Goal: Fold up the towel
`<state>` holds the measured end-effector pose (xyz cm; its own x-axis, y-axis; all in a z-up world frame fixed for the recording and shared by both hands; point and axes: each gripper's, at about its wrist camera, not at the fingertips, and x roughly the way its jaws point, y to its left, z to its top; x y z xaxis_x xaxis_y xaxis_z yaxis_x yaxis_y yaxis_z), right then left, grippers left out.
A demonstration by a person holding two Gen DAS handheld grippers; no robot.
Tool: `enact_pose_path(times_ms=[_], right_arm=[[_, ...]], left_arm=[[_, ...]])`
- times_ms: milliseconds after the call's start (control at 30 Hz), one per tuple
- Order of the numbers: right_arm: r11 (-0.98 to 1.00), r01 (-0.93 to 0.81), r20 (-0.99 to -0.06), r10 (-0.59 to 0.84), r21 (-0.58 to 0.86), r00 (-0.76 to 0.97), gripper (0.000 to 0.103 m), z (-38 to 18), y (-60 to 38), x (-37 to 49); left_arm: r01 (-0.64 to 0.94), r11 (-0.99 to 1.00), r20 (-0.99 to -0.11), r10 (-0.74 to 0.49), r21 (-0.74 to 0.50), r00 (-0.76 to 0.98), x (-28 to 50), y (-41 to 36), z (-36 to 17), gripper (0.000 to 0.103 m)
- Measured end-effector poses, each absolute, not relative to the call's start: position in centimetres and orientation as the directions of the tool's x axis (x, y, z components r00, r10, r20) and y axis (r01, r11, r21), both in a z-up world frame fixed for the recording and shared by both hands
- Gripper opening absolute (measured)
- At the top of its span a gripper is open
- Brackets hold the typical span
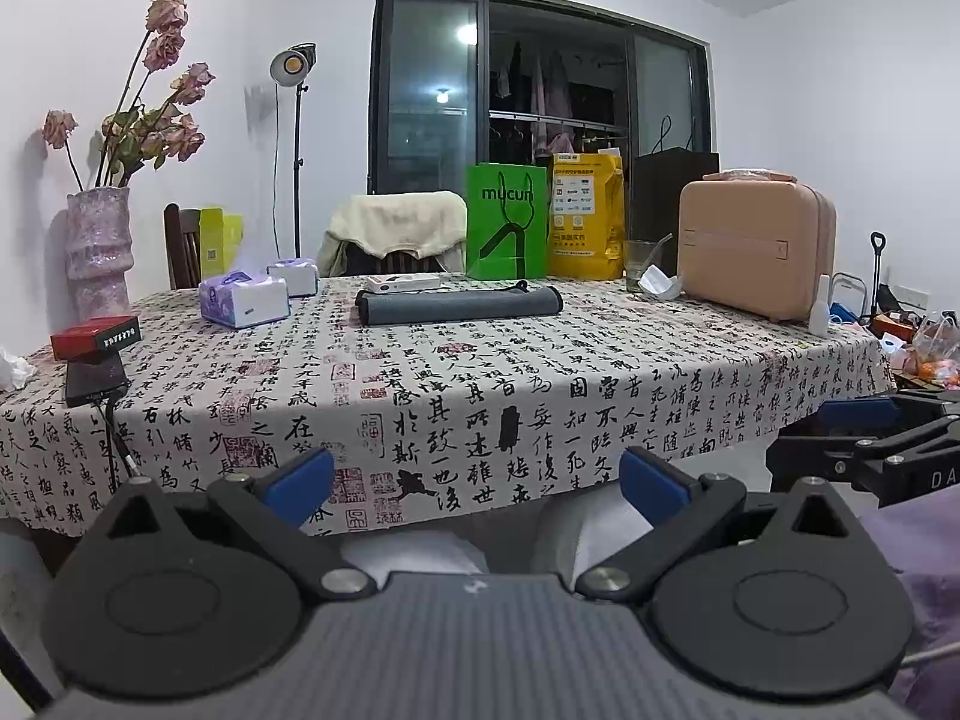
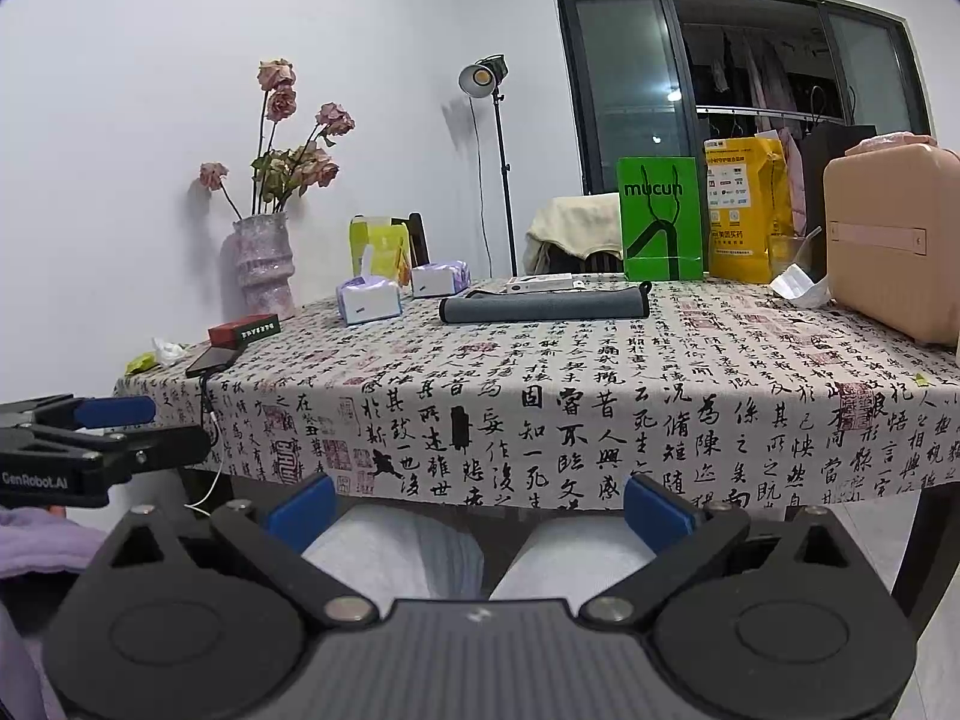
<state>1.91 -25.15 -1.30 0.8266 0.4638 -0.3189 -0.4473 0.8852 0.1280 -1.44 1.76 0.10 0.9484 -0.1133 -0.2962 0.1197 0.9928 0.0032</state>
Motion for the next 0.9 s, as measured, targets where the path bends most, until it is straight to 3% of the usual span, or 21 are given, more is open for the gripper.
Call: enact_pose_path(times_ms=[900], right_arm=[[0.885, -0.448, -0.319, 0.464, 0.128, 0.826, 0.103, -1.31, -24.99, 1.92]], left_arm=[[0.116, 0.993, -0.298, -0.11, 0.0, 0.948, -1.38, 1.94, 0.07, 0.103]])
